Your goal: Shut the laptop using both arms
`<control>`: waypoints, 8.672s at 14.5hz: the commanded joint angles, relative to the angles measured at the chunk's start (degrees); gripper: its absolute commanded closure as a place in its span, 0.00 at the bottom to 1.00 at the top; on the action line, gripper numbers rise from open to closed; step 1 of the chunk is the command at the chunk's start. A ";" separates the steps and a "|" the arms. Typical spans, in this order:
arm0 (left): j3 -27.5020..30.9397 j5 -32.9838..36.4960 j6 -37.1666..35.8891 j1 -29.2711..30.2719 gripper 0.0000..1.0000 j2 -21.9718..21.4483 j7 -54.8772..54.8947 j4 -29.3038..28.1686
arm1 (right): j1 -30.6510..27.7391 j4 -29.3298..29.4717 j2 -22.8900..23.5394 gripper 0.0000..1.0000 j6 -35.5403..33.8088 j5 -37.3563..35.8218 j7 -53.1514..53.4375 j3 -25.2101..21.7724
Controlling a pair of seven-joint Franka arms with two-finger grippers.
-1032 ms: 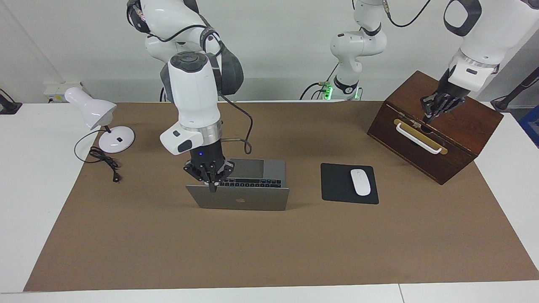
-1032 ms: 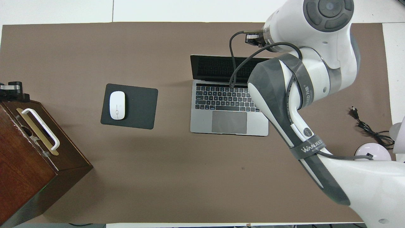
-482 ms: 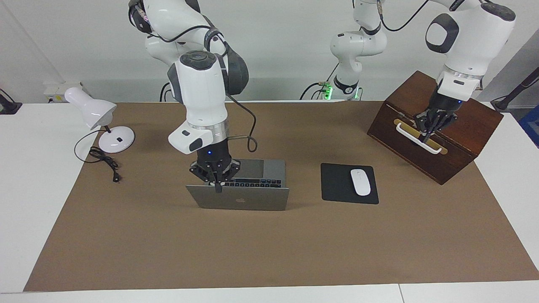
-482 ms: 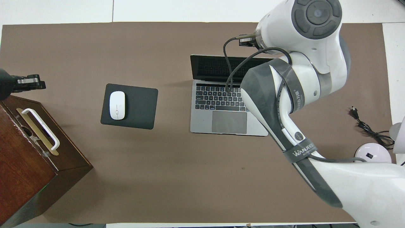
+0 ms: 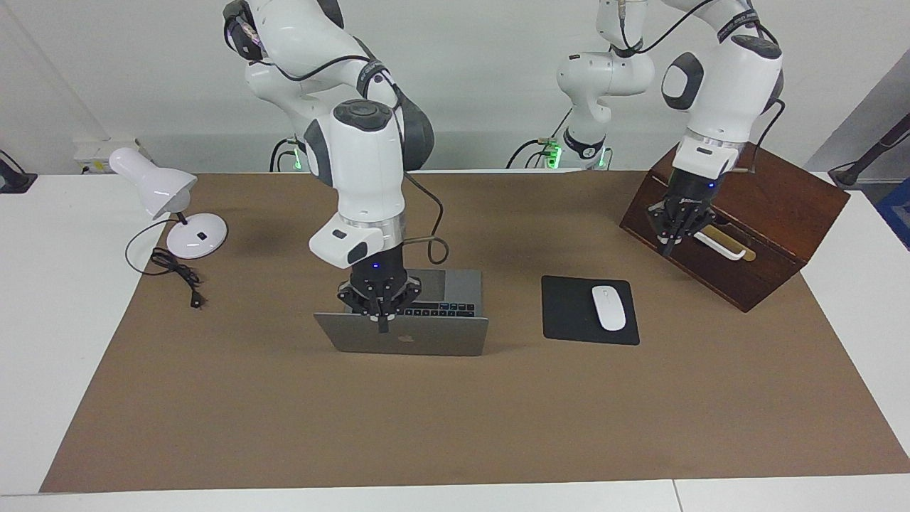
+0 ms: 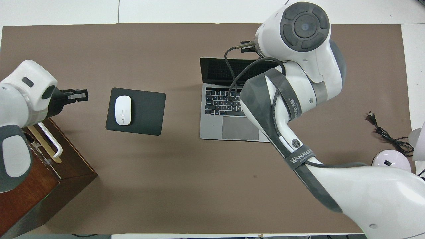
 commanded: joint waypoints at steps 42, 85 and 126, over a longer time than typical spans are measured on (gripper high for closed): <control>0.62 -4.22 64.35 -35.86 1.00 25.89 -2.71 -19.37 | -1.50 -2.92 -0.81 1.00 -2.26 9.93 -0.37 0.53; 0.71 -4.22 64.17 -34.80 1.00 26.41 2.04 -20.78 | -0.79 -37.54 -12.06 1.00 13.29 18.83 -2.66 0.53; 0.62 -4.22 63.91 -33.92 1.00 26.41 0.81 -20.69 | -6.84 -20.07 -12.14 1.00 -8.04 18.83 -5.71 0.44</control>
